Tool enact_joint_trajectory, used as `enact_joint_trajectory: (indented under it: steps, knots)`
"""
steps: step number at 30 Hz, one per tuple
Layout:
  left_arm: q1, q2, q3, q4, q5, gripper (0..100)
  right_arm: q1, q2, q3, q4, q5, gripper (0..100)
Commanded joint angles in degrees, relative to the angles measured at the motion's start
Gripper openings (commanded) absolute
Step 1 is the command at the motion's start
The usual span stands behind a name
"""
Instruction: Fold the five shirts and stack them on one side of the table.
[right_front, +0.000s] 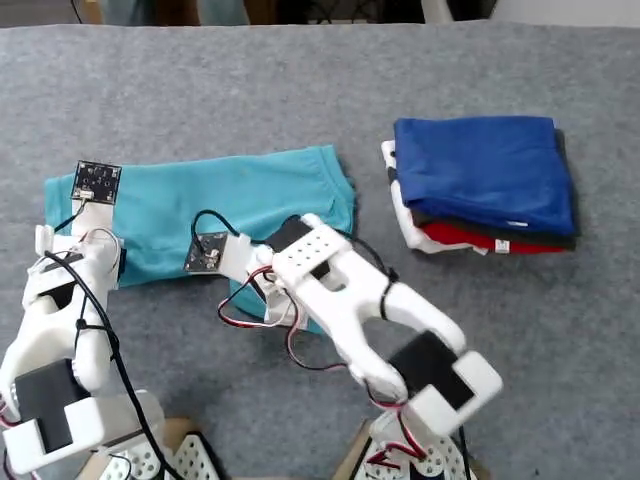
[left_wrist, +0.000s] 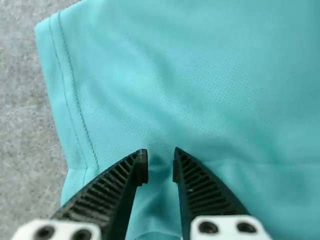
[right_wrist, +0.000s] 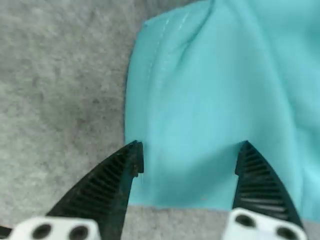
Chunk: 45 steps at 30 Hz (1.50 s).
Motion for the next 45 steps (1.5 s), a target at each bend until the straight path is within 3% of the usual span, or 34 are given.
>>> enact_joint_trajectory:
  steps: [1, 9, 15, 20, 28, 31, 40, 45]
  knots:
    - [-0.22, -1.67, 0.13, -0.35, 0.79, 12, -0.62, 2.68, -0.13, -1.49, 0.35, 30.8]
    - [-1.36, -1.76, 0.04, -0.35, 0.79, 12, 0.35, 11.03, -1.98, -4.48, 0.35, 28.9]
    - [-1.36, -1.76, 0.04, -0.35, 0.79, 12, 2.46, 11.21, -3.03, -5.98, 0.26, 2.5]
    - [-1.36, -1.76, 0.04, -0.53, 0.79, 12, 4.92, 10.86, -6.81, -5.10, 0.00, 2.0]
    - [-1.45, -1.76, 0.04, -0.62, 0.79, 12, 6.24, 13.05, -30.99, 17.23, 0.44, 1.5]
    - [-1.45, -1.76, 0.04, -0.35, 0.53, 12, 8.00, 17.45, -40.84, 23.82, 4.57, 1.5]
    - [-1.36, -1.67, 0.04, -0.53, 0.53, 12, 9.32, 34.86, -70.99, 35.52, 14.33, 1.5]
    - [-1.27, -1.58, 0.04, -0.53, 0.53, 12, 9.49, 42.86, -84.79, 37.01, 17.49, 1.5]
